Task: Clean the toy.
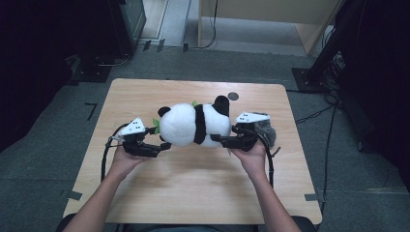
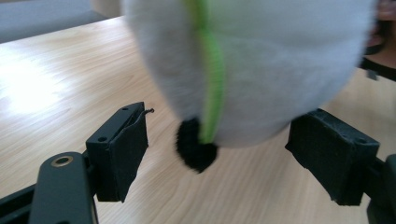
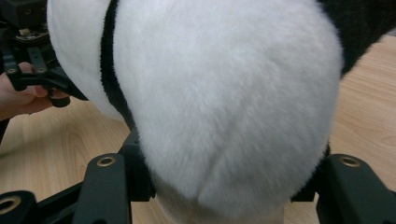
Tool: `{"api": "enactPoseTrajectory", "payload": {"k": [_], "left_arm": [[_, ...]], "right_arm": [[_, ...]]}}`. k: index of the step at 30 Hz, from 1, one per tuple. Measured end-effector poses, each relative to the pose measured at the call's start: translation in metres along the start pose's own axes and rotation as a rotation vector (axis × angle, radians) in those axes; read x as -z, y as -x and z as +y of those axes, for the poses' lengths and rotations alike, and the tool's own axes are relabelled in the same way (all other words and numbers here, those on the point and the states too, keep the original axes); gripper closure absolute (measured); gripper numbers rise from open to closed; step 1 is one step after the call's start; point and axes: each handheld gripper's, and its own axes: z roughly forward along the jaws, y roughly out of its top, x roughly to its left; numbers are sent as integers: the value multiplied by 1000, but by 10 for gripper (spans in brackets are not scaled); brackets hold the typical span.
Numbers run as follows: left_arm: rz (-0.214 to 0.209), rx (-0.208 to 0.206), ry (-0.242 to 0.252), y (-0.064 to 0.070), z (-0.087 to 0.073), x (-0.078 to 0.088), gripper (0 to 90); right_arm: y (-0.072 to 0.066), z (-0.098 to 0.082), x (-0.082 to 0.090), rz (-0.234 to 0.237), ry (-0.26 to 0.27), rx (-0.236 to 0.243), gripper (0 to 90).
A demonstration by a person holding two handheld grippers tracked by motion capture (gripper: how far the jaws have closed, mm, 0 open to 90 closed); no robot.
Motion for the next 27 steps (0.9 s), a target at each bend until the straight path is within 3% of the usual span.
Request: {"api": "enactPoseTrajectory", "payload": {"k": [2, 7, 11, 15, 17, 21, 23, 25, 27], "left_arm": [[-17, -17, 9, 4, 1, 0, 197], [18, 5, -28, 5, 1, -9, 134], [15, 34, -84, -1, 0, -12, 287], [16, 62, -82, -1, 3, -10, 501], [11, 61, -78, -1, 5, -9, 558], [-35, 131, -76, -6, 7, -7, 595], [-65, 176, -75, -11, 8, -5, 600], [-92, 202, -72, -15, 9, -2, 603], [-94, 200, -71, -15, 10, 1, 603]], "right_arm": [[-1, 0, -1, -9, -4, 6, 415], [-9, 0, -10, -7, -54, 27, 415], [-13, -1, -15, -39, -81, 49, 408], [-13, -2, -19, -43, -92, 31, 369], [-11, -2, -18, -44, -85, 26, 318], [-5, -3, -17, -18, -71, 18, 231], [0, -4, -15, 24, -54, -2, 190], [3, -5, -12, 54, -41, -8, 181], [4, -6, -7, 86, -32, 11, 182]]}}
